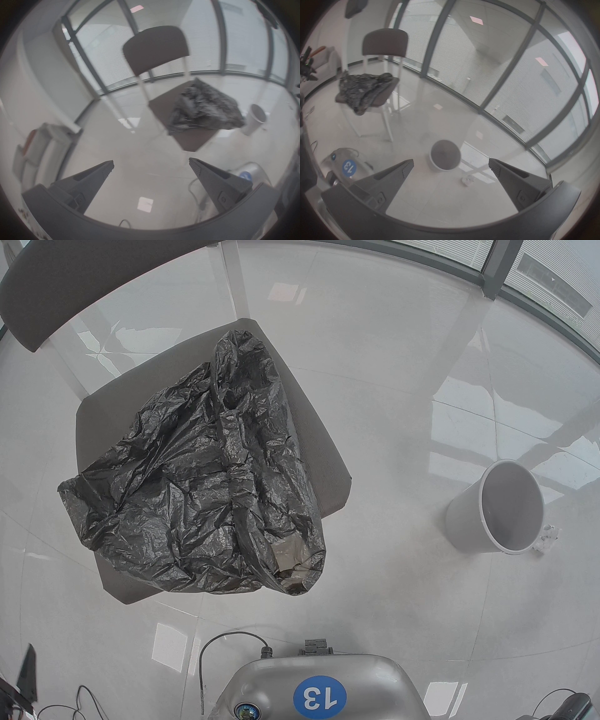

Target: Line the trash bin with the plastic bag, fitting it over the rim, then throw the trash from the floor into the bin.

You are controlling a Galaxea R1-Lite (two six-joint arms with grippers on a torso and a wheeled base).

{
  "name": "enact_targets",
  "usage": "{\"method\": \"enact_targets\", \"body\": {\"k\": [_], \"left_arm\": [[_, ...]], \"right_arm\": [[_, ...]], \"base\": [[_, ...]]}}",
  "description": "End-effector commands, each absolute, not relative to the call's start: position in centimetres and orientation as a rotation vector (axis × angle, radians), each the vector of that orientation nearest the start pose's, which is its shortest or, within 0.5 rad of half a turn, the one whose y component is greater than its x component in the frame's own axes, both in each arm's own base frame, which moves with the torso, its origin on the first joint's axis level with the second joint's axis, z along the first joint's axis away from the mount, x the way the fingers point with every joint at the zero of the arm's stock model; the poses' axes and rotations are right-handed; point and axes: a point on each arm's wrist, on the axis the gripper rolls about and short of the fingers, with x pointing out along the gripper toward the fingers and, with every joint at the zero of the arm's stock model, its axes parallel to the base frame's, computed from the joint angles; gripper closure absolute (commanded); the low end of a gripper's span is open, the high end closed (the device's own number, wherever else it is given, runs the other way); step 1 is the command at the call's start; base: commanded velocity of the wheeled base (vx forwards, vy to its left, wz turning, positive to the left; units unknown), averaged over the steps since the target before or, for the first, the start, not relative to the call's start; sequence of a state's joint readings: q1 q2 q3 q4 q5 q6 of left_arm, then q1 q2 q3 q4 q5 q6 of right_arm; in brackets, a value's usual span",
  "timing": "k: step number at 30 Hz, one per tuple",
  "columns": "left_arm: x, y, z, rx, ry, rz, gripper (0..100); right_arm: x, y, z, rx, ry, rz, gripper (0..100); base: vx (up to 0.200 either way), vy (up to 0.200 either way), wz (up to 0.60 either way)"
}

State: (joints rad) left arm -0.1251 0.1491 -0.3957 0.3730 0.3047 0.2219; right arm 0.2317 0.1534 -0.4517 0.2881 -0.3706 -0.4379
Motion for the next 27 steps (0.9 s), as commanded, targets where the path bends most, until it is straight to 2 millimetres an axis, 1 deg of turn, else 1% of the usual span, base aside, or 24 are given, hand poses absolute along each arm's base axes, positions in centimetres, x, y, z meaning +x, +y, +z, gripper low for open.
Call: {"method": "enact_targets", "body": {"k": [1,4,6,8,10,12,13,14,15,17,18,19,20,22,25,27], "left_arm": [[-4.0,0.1,11.6,0.403,0.123,-0.331,0],[-3.6,-0.3,10.0,0.430,0.173,-0.515,0],[-3.1,-0.4,9.9,0.427,0.212,-0.573,0],[-2.4,-0.5,10.9,0.427,0.241,-0.594,0],[-1.5,-0.7,13.1,0.419,0.259,-0.602,0],[-0.3,-0.9,14.8,0.405,0.288,-0.628,0],[0.3,-1.0,15.7,0.398,0.295,-0.653,0],[0.6,-1.0,16.0,0.393,0.297,-0.665,0],[1.7,-1.3,17.6,0.375,0.285,-0.701,0],[3.0,-1.5,19.4,0.359,0.252,-0.707,0],[4.0,-1.8,20.8,0.360,0.215,-0.714,0],[4.3,-1.9,21.4,0.364,0.195,-0.715,0],[5.0,-2.1,22.8,0.372,0.148,-0.712,0],[5.8,-2.3,24.8,0.380,0.106,-0.705,0],[7.1,-3.0,26.3,0.387,0.098,-0.731,0],[7.7,-3.5,26.6,0.370,0.116,-0.734,0]], "right_arm": [[-4.3,-1.1,14.0,-0.599,0.044,0.142,0],[-3.5,-0.7,12.8,-0.633,0.089,0.253,0],[-3.0,-0.4,12.5,-0.643,0.125,0.310,0],[-2.4,-0.2,12.5,-0.648,0.164,0.340,0],[-1.9,-0.1,12.8,-0.645,0.207,0.337,0],[-1.4,0.0,13.2,-0.632,0.244,0.329,0],[-1.2,0.1,13.4,-0.621,0.252,0.323,0],[-1.1,0.1,13.6,-0.613,0.257,0.320,0],[-0.7,0.2,14.6,-0.575,0.267,0.310,0],[-0.1,0.2,16.0,-0.547,0.267,0.309,0],[0.2,0.3,17.1,-0.540,0.254,0.311,0],[0.3,0.3,17.6,-0.541,0.245,0.312,0],[0.6,0.4,18.8,-0.539,0.229,0.315,0],[1.4,0.5,20.7,-0.538,0.209,0.326,0],[2.5,0.7,22.5,-0.537,0.200,0.360,0],[3.2,0.9,23.0,-0.534,0.200,0.389,0]], "base": [[0.000,0.000,0.00],[0.000,0.000,0.00],[0.000,0.000,0.00],[0.000,0.000,0.00],[0.000,0.000,0.00],[0.000,0.000,0.00],[0.000,0.000,0.00],[0.000,0.000,0.00],[0.000,0.000,0.00],[0.000,0.000,0.00],[0.000,0.000,0.00],[0.000,0.000,0.00],[0.000,0.000,0.00],[0.000,0.000,0.00],[0.000,0.000,0.00],[0.000,0.000,0.00]]}}
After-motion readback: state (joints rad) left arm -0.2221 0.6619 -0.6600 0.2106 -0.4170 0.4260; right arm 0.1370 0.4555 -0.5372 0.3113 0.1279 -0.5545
